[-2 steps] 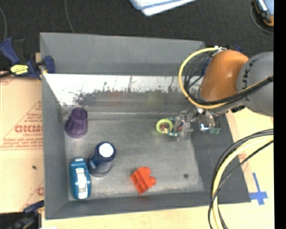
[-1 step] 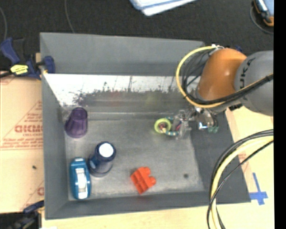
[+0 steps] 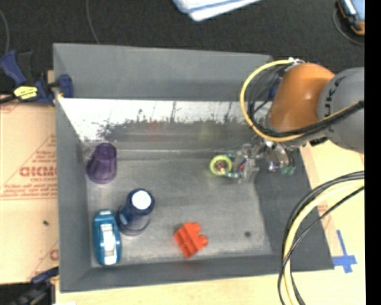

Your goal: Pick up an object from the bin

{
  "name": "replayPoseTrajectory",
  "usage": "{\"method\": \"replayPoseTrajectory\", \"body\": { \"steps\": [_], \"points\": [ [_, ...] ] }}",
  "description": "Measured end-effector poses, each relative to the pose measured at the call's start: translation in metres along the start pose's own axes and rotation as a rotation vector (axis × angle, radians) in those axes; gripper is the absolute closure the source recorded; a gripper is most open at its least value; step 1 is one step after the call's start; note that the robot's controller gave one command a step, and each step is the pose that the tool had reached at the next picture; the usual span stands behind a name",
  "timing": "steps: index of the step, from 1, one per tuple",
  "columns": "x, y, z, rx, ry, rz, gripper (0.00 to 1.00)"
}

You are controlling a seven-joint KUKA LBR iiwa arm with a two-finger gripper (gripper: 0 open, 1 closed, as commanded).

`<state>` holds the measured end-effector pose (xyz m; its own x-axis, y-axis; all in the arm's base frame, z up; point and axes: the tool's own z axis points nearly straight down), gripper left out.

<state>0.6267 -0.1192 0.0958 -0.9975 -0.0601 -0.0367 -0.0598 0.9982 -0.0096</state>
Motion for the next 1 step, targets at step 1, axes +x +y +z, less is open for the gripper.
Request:
{"method": "replayPoseTrajectory", "body": {
  "steps": [1],
  "points": [
    [0.0071, 0.0142, 0.0241, -0.001, 0.007, 0.002, 1.0]
  ]
}}
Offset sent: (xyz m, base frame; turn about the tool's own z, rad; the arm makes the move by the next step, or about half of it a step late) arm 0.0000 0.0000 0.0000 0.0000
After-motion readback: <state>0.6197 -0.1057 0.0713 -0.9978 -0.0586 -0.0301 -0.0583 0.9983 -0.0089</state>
